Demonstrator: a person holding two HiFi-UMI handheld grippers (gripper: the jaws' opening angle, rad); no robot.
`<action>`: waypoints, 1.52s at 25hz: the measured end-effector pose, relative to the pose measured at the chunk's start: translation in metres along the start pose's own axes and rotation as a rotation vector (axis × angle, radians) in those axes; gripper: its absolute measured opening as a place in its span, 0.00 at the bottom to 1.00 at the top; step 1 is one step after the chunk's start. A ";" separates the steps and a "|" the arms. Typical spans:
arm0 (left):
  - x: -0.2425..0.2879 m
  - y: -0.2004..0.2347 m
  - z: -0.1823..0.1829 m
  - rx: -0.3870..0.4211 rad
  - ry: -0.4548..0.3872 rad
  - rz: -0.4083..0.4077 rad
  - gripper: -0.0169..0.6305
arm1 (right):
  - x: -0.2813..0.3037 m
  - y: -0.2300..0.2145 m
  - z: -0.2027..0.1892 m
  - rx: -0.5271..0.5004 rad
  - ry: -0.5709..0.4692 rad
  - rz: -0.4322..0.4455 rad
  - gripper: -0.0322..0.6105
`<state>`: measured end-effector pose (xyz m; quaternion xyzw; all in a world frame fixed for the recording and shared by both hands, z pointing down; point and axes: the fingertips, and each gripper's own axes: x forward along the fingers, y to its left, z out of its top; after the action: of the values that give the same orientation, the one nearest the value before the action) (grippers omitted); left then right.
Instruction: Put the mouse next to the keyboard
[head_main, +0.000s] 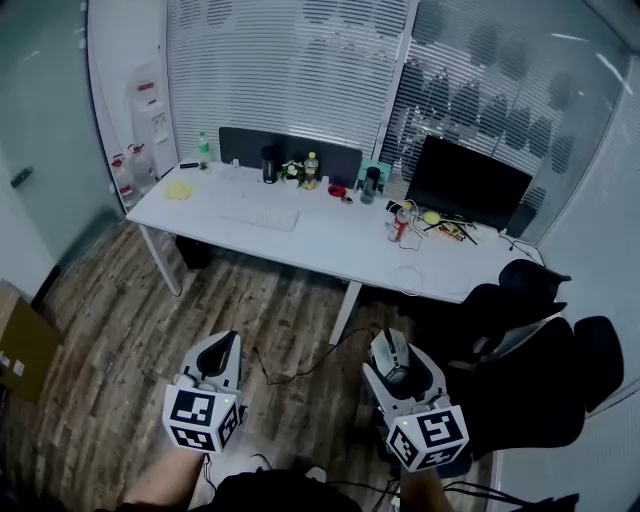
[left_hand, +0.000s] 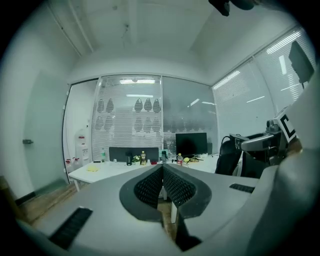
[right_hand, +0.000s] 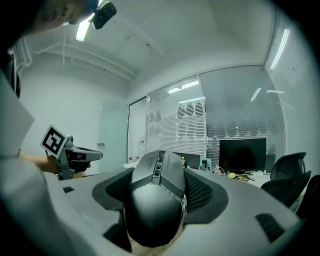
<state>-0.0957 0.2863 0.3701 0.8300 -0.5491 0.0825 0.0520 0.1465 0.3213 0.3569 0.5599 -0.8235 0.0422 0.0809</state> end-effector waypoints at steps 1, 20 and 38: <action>0.000 0.000 -0.001 -0.001 0.000 0.000 0.07 | 0.000 0.000 0.001 0.009 -0.006 0.002 0.52; -0.006 0.052 -0.004 -0.010 -0.027 -0.047 0.07 | 0.033 0.050 0.012 -0.007 -0.014 -0.001 0.52; 0.003 0.093 -0.014 -0.072 -0.065 -0.121 0.07 | 0.095 0.080 0.015 -0.022 -0.027 0.044 0.52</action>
<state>-0.1816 0.2494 0.3845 0.8615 -0.5021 0.0325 0.0689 0.0373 0.2616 0.3607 0.5411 -0.8372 0.0272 0.0751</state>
